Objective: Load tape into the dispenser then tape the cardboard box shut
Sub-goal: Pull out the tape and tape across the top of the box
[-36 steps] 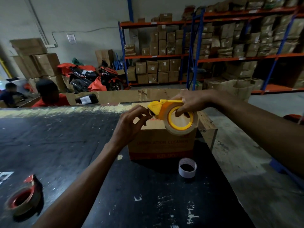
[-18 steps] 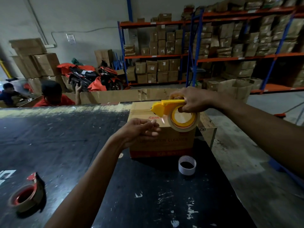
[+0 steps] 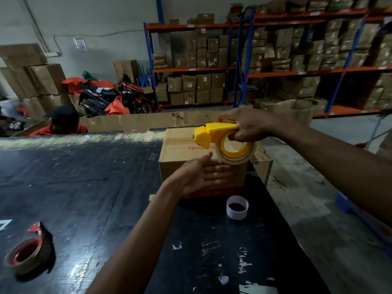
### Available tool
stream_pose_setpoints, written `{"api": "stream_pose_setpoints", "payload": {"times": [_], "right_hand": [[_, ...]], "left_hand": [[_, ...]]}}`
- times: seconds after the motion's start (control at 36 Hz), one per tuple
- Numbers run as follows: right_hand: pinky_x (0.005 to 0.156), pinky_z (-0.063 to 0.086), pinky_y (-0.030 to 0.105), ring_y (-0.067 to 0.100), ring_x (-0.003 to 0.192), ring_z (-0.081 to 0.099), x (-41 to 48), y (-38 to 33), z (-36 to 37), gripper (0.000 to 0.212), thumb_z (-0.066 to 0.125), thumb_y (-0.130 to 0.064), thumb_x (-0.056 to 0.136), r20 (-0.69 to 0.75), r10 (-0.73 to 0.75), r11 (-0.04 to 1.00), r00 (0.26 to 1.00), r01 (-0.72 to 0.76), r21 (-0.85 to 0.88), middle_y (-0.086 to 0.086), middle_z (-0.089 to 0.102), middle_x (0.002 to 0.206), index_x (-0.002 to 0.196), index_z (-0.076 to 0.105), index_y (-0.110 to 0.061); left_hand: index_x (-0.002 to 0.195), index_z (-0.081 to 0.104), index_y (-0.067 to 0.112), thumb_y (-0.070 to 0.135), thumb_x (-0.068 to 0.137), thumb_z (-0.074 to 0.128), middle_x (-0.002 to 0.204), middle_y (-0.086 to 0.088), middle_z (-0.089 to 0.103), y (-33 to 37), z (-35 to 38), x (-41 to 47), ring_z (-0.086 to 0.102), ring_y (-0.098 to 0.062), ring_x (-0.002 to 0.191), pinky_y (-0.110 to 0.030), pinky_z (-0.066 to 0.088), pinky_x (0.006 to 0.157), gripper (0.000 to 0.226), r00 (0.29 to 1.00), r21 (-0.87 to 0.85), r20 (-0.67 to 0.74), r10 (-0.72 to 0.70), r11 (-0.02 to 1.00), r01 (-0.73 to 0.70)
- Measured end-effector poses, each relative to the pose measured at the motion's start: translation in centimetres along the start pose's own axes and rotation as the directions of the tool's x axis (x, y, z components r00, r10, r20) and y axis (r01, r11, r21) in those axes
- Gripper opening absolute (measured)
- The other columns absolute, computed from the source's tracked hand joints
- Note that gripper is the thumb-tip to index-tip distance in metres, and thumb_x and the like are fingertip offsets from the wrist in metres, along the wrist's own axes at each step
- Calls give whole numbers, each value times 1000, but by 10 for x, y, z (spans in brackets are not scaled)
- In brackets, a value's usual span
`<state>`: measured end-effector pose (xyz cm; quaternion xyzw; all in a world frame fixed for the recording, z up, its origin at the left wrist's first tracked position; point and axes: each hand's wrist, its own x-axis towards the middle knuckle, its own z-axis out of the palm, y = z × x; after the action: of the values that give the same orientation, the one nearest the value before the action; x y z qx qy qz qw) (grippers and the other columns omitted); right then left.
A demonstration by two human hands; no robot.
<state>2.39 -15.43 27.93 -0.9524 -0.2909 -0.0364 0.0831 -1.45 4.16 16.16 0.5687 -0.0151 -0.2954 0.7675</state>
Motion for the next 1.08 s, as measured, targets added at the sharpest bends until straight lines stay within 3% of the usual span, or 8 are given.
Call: {"api": "stream_pose_setpoints", "payload": {"times": [0.14, 0.28, 0.44, 0.56, 0.69, 0.81, 0.94, 1.08], "right_hand": [[55, 43, 28, 16, 66, 61, -5, -1, -2, 36, 73, -16, 90, -16, -5, 1000, 1000, 4, -19, -5, 64, 85, 122, 59, -25], [63, 49, 39, 20, 74, 64, -6, 2, -4, 37, 75, -17, 88, -19, 5, 1000, 1000, -5, 12, -2, 65, 89, 117, 57, -31], [61, 46, 37, 7, 70, 55, -8, 7, -1, 61, 73, -22, 90, -43, 43, 999, 998, -43, -5, -8, 60, 88, 141, 45, -41], [62, 56, 47, 23, 68, 65, -9, 7, 5, 67, 72, -24, 90, -39, 52, 999, 998, -52, -4, 4, 66, 88, 142, 39, -49], [67, 56, 46, 24, 77, 66, -10, 6, 11, 71, 72, -32, 93, -50, 96, 995, 994, -97, -21, 5, 64, 96, 150, 31, -46], [60, 53, 37, 11, 70, 59, -7, 10, 19, 73, 71, -37, 93, -56, 109, 993, 993, -111, -43, -12, 54, 87, 151, 28, -46], [59, 53, 33, 13, 67, 64, -2, 17, 33, 72, 70, -37, 94, -39, 150, 987, 988, -152, -51, -1, 64, 87, 151, 27, -45], [70, 60, 44, 17, 73, 67, 6, 14, 40, 66, 67, -46, 91, -10, 196, 980, 980, -196, -28, 2, 67, 91, 148, 34, -42]], "left_hand": [[122, 64, 4, 27, 109, 42, 113, -19, 77, 8, 9, -1, 77, -25, 101, -42, 63, 91, 34, 999, -38, -33, 21, 999, -22], [113, 68, 6, 17, 106, 52, 103, -16, 77, 11, 15, -4, 77, -20, 87, -42, 64, 83, 21, 998, -31, -55, 31, 999, -33], [105, 66, 8, 12, 104, 53, 104, -11, 74, 18, 14, 1, 73, -18, 88, -38, 61, 83, 13, 987, -2, -151, 62, 998, -63], [98, 65, 8, 11, 105, 53, 88, -8, 73, 24, 10, 4, 70, -17, 81, -34, 60, 76, 14, 981, 60, -182, 66, 997, -56], [95, 63, 4, 11, 106, 50, 74, -7, 64, 36, 3, 6, 59, -15, 67, -28, 48, 66, 19, 969, 205, -199, 148, 973, -106], [89, 61, 3, 9, 108, 45, 82, -9, 60, 51, -7, 9, 57, -17, 74, -31, 50, 75, 26, 954, 290, -175, 244, 939, -187], [83, 58, 3, 6, 109, 40, 81, -10, 56, 63, -23, 16, 55, -16, 72, -33, 56, 77, 32, 964, 282, -127, 235, 940, -192], [79, 57, 3, 3, 108, 40, 80, -12, 56, 65, -39, 28, 55, -18, 72, -34, 56, 76, 34, 974, 243, -98, 206, 954, -178]]}}
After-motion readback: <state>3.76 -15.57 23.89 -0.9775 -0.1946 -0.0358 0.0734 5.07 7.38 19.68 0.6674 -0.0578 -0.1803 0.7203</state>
